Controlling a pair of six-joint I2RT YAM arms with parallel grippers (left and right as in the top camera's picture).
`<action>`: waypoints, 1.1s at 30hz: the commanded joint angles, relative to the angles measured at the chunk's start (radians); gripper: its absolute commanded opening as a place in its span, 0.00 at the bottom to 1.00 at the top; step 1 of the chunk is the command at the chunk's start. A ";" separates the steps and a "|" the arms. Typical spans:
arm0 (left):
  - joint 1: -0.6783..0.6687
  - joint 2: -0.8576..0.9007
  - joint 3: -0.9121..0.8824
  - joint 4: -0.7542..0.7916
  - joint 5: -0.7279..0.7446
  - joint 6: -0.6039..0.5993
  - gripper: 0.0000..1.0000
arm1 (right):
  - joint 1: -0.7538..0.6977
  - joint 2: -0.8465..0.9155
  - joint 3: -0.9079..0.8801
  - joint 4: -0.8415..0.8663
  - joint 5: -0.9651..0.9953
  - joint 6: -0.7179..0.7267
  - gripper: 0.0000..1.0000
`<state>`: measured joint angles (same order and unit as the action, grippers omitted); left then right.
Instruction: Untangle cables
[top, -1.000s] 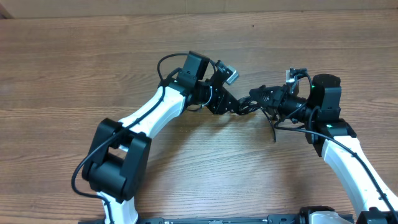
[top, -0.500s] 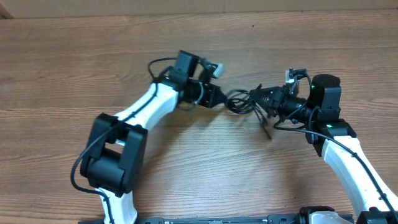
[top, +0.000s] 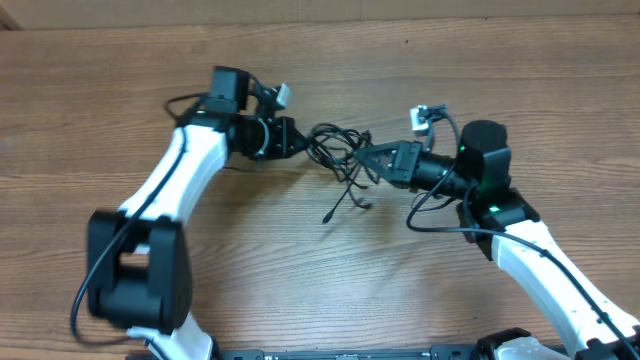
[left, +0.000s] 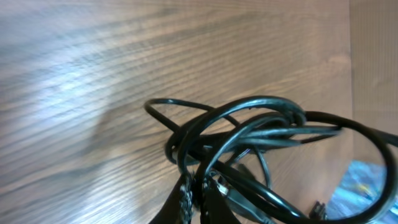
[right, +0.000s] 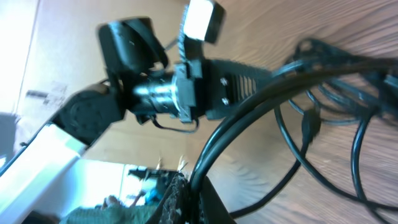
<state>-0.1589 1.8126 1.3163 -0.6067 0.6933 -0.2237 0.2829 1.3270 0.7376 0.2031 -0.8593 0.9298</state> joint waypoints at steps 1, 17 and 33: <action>0.041 -0.109 0.022 -0.037 -0.069 0.054 0.11 | 0.041 -0.002 0.032 0.021 -0.018 0.065 0.04; 0.024 -0.065 0.021 -0.159 -0.065 0.150 0.55 | 0.063 0.000 0.034 0.002 -0.018 0.031 0.04; -0.043 0.052 0.020 -0.196 -0.199 0.012 0.52 | 0.039 0.009 0.033 -0.184 0.269 0.050 0.04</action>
<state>-0.2134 1.8534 1.3266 -0.7979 0.5331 -0.1688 0.3355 1.3281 0.7406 0.0086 -0.6907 0.9077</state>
